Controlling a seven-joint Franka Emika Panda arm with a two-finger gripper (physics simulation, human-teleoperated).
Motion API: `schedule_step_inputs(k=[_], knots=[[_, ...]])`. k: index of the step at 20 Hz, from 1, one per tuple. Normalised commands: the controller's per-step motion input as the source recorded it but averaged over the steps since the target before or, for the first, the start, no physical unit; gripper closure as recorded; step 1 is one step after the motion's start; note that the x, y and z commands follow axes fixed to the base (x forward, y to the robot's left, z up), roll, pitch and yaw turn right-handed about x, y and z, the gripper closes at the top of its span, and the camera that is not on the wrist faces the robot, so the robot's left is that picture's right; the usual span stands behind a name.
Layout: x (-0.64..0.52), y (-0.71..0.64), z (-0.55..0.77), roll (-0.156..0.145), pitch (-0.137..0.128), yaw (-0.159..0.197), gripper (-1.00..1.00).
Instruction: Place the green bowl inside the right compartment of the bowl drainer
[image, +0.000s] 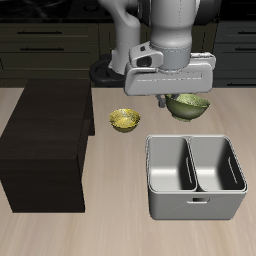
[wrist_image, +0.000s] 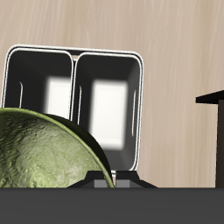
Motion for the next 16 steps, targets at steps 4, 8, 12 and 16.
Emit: schedule_step_inputs(k=[4,8,12,16], knots=[[0.12,0.05,-0.22,-0.008,0.032,-0.013,1.00],[0.07,-0.07,-0.11,-0.049,0.017,-0.011,1.00],[0.09,-0.19,-0.09,-0.066,0.017,0.002,1.00],[0.10,-0.13,-0.09,-0.032,0.020,0.004,1.00]])
